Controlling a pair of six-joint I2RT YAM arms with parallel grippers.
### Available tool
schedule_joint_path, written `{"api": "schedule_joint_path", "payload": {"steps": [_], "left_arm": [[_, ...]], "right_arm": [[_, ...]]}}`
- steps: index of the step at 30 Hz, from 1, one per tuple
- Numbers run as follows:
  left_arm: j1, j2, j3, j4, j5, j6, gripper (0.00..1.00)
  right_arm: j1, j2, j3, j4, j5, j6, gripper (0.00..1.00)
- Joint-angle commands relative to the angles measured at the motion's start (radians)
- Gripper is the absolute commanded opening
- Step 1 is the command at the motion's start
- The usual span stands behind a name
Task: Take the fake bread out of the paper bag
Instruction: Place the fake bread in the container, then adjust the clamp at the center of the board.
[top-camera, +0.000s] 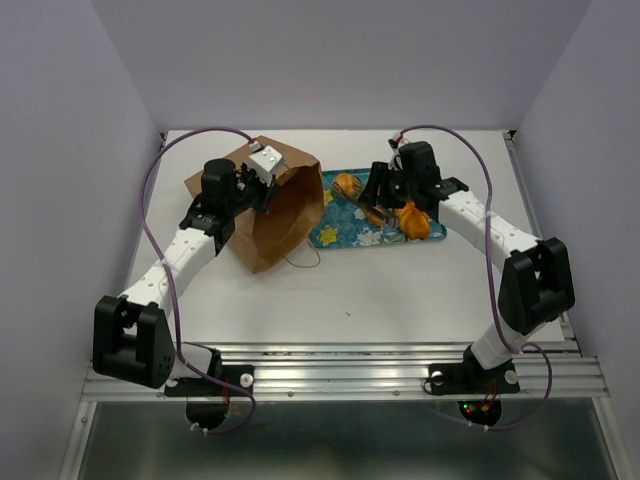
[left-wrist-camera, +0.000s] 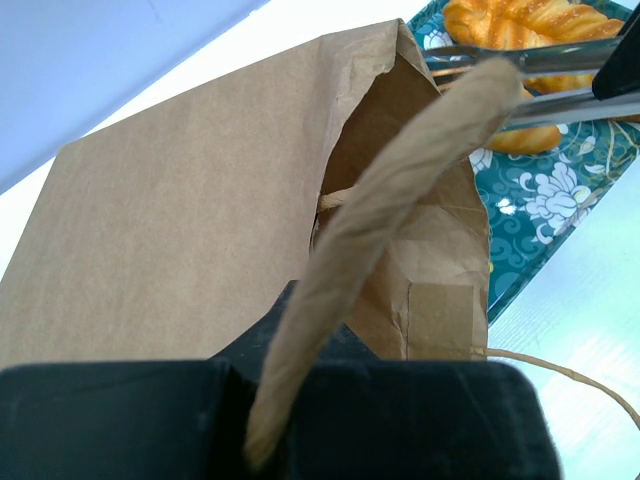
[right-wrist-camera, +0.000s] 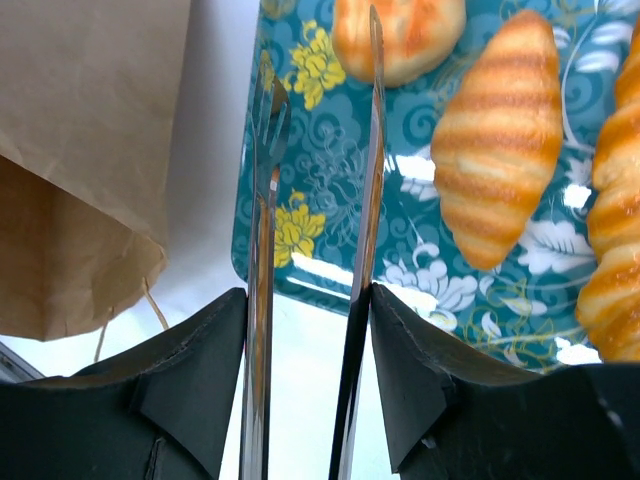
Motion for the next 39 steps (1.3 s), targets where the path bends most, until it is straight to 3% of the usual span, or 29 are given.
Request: {"api": "schedule_joint_path", "payload": {"steps": [1,14,21,25,30,39], "left_arm": [[0.000,-0.028,0.008,0.061,0.030,-0.011,0.00],[0.000,-0.058,-0.016,0.062,0.027,-0.005,0.00],[0.000,-0.052,-0.007,0.064,0.034,0.002,0.00],[0.000,-0.051,-0.005,0.067,0.048,0.002,0.00],[0.000,-0.046,-0.007,0.076,0.054,0.000,0.00],[0.000,-0.031,-0.001,0.085,0.045,-0.012,0.00]], "right_arm": [[-0.003,-0.067,-0.028,-0.008,-0.012,0.012,0.57],[-0.003,-0.236,-0.151,-0.008,0.057,0.050,0.56],[-0.014,-0.341,-0.202,-0.021,0.313,0.073,0.57],[-0.088,-0.346,-0.200,-0.021,0.417,0.075,0.57],[-0.294,-0.305,-0.193,0.095,0.479,0.035,0.56],[-0.566,-0.052,-0.131,0.379,0.247,-0.270,0.55]]}}
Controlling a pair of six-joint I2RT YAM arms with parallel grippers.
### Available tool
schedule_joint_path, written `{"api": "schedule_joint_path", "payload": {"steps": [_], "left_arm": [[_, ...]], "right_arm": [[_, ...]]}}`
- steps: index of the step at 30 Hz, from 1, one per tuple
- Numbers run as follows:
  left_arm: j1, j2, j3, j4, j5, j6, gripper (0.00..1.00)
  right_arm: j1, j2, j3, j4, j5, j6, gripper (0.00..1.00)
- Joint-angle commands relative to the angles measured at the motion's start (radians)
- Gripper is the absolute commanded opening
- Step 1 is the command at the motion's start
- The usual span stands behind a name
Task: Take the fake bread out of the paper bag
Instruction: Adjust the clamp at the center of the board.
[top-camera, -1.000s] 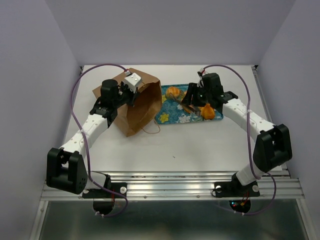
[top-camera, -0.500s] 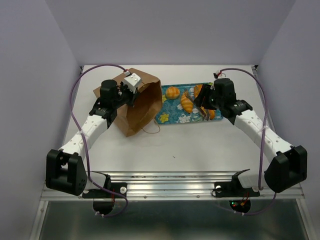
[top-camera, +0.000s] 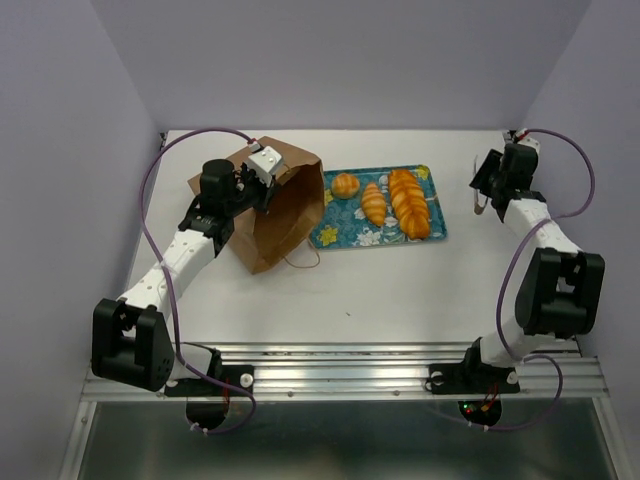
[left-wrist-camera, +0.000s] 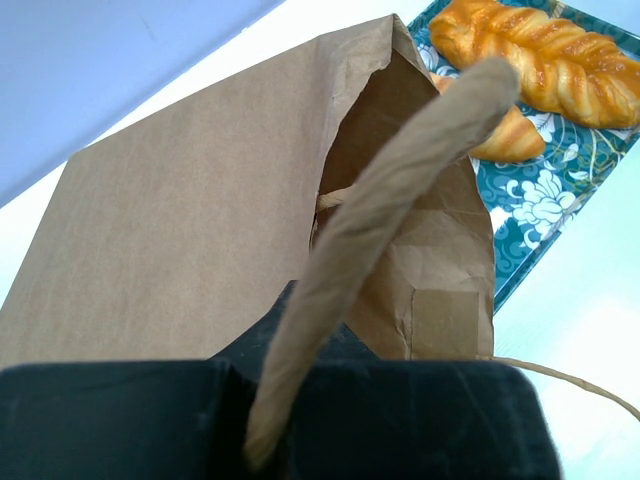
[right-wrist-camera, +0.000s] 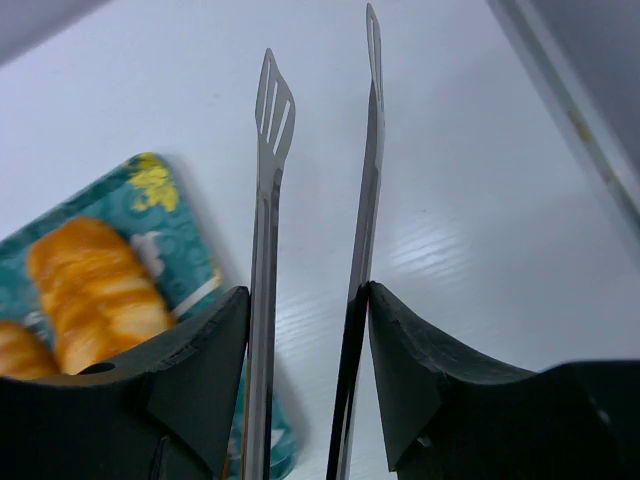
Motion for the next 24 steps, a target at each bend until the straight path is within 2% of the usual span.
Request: {"api": "schedule_joint_path", "payload": {"steps": [1,6,14,24], "left_arm": [[0.000,-0.014,0.006,0.072,0.017,-0.014,0.00],[0.000,0.007,0.014,0.082,0.001,-0.022,0.00],[0.000,0.016,0.009,0.093,-0.009,-0.036,0.00],[0.000,0.012,0.014,0.092,-0.011,-0.039,0.00]], "right_arm": [[-0.051,0.105,0.075,0.179,-0.116,-0.206,0.55],[-0.062,0.259,0.147,0.179,-0.107,-0.292,0.56],[-0.071,0.364,0.145,0.181,-0.046,-0.285,0.59],[-0.080,0.421,0.102,0.176,-0.062,-0.303,0.61]]}}
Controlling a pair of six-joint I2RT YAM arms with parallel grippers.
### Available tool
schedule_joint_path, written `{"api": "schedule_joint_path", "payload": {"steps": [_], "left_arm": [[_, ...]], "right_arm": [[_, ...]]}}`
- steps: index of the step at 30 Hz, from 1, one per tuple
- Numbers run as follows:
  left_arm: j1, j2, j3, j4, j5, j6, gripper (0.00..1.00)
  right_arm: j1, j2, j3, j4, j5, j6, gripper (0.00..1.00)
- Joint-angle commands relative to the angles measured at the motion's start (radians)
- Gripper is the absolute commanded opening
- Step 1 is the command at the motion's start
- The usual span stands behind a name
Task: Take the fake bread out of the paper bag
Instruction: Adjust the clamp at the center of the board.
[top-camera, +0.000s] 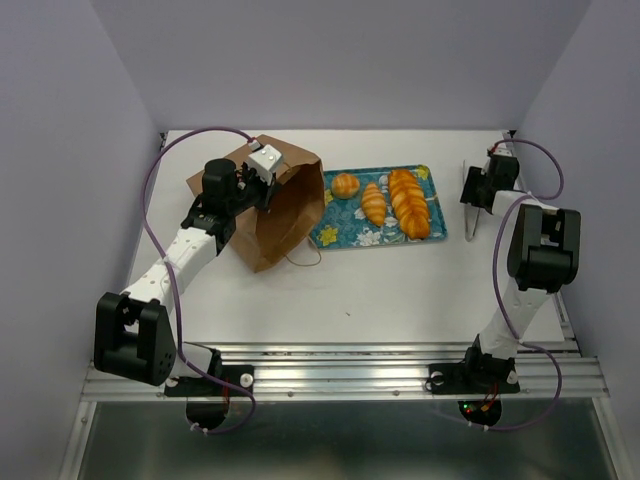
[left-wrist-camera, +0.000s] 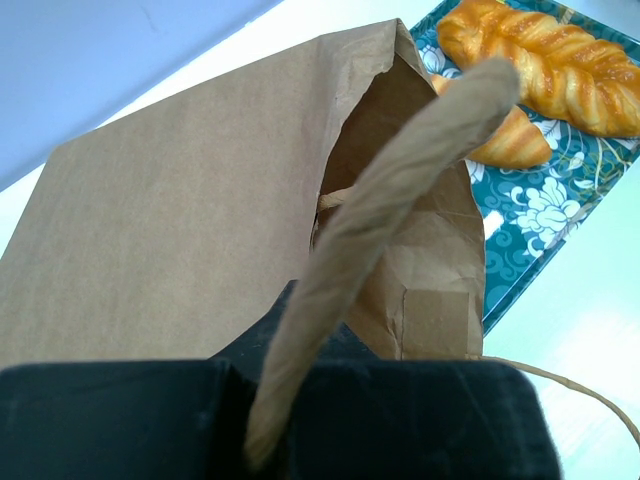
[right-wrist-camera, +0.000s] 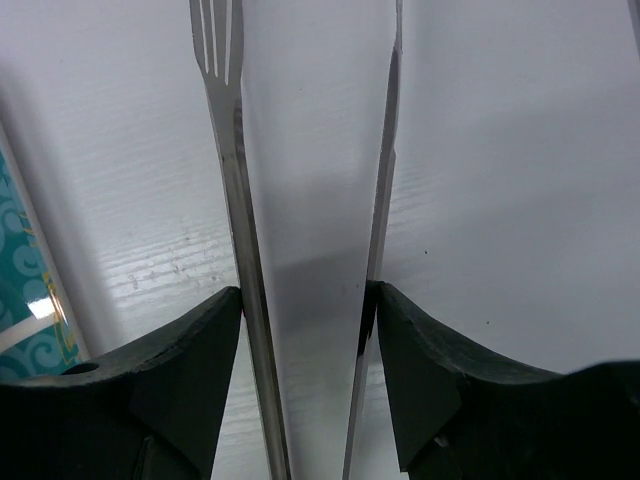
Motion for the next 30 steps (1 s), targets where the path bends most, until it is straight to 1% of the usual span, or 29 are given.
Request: {"api": "schedule_joint_path", "payload": {"steps": [1,7,8,11,15,16,19,22,25,28,30], "left_arm": [[0.000,-0.016,0.013,0.062,0.003,-0.007,0.00],[0.000,-0.022,0.009,0.064,0.000,0.000,0.00],[0.000,-0.020,0.008,0.065,0.000,0.000,0.00],[0.000,-0.017,0.011,0.058,-0.003,0.003,0.00],[0.000,-0.023,0.005,0.055,-0.014,0.009,0.00],[0.001,-0.026,0.003,0.055,-0.014,0.009,0.00],[0.000,-0.028,0.000,0.056,-0.012,0.012,0.00],[0.000,-0.028,0.003,0.055,-0.012,0.012,0.00],[0.000,-0.031,0.003,0.052,-0.019,0.012,0.00],[0.000,-0.042,-0.003,0.056,-0.020,0.011,0.00],[0.001,-0.051,-0.006,0.058,-0.020,0.011,0.00]], "right_arm": [[-0.008,0.003,-0.005,0.053,0.007,-0.033,0.61],[-0.008,0.006,-0.006,0.002,0.008,-0.012,0.67],[-0.008,0.004,-0.015,0.001,-0.002,-0.007,0.72],[-0.008,0.006,-0.026,-0.005,-0.009,0.001,0.73],[-0.008,0.009,-0.039,-0.013,0.030,-0.010,0.73],[-0.008,0.006,-0.046,-0.042,0.027,-0.013,0.73],[-0.008,0.000,-0.062,-0.047,0.004,-0.013,0.74],[-0.008,0.003,-0.068,-0.048,0.010,-0.010,0.73],[-0.008,0.014,-0.057,-0.076,0.068,-0.013,0.70],[-0.008,0.015,-0.045,-0.096,0.109,-0.004,0.64],[-0.008,-0.005,-0.034,-0.107,0.085,0.007,0.60]]}}
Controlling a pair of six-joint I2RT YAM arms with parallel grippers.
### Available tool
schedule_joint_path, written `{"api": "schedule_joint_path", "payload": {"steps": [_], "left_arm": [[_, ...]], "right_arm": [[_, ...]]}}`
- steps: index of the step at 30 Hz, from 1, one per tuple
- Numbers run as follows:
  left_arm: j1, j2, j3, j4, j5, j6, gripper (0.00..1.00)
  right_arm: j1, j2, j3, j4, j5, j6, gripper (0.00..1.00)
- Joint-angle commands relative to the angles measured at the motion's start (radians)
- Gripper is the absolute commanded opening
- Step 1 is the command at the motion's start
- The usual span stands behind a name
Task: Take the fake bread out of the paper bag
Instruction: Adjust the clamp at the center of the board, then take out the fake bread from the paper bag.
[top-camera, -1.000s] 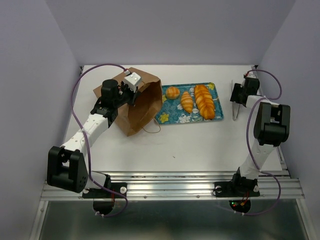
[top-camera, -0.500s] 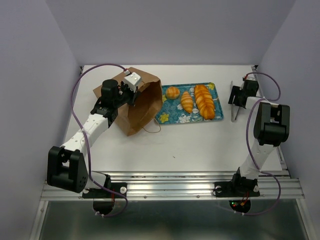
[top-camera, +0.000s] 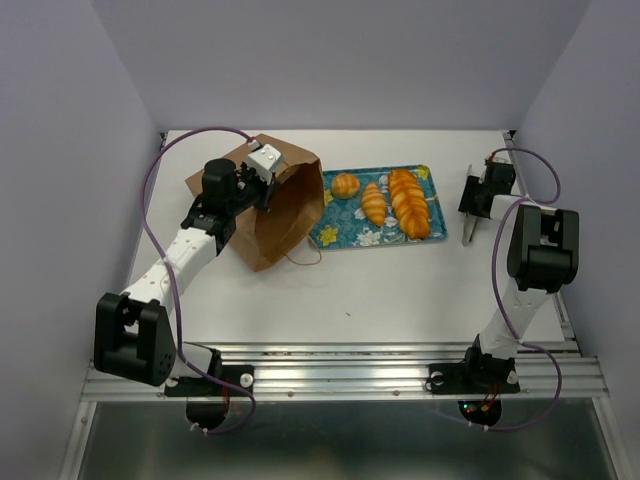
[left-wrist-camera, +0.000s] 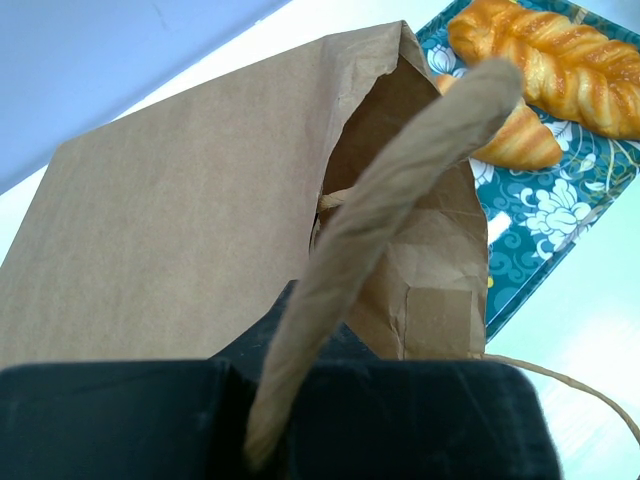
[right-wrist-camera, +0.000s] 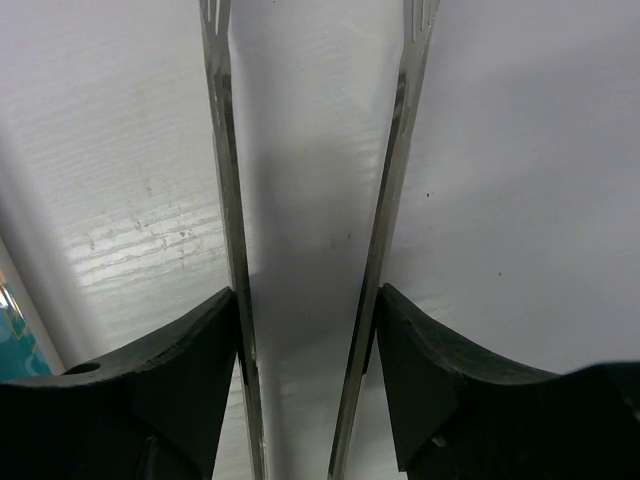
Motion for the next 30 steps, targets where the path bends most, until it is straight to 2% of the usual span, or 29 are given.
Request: {"api": "schedule_joint_path", "payload": {"steps": [1,5,9,12,16,19,24,28,30], "left_arm": [[0.000,-0.054,-0.006,0.056,-0.001,0.009,0.00],[0.000,-0.072,-0.007,0.059,0.000,0.006,0.00],[0.001,-0.081,-0.006,0.067,0.011,-0.002,0.00],[0.000,-0.077,-0.003,0.067,0.019,-0.007,0.00],[0.000,-0.066,0.009,0.058,0.023,-0.005,0.00],[0.000,-0.049,0.022,0.061,0.028,-0.010,0.00],[0.000,-0.017,0.045,0.064,0.046,-0.019,0.00],[0.000,-0.012,0.042,0.082,0.050,-0.034,0.00],[0.000,-0.012,0.043,0.087,0.056,-0.040,0.00]], "right_arm": [[-0.009,-0.020,0.019,-0.076,0.041,0.010,0.59],[-0.009,-0.190,0.035,-0.100,-0.017,0.066,0.57],[-0.009,-0.327,0.041,-0.163,-0.217,0.138,0.58],[0.000,-0.480,-0.009,-0.199,-0.511,0.201,0.58],[0.012,-0.608,-0.120,-0.157,-0.757,0.264,0.59],[0.089,-0.715,-0.162,-0.172,-0.900,0.264,0.60],[0.279,-0.823,-0.143,-0.260,-0.904,0.221,0.62],[0.490,-0.823,-0.119,-0.320,-0.778,0.192,0.63],[0.549,-0.802,-0.105,-0.318,-0.749,0.180,0.63]]}}
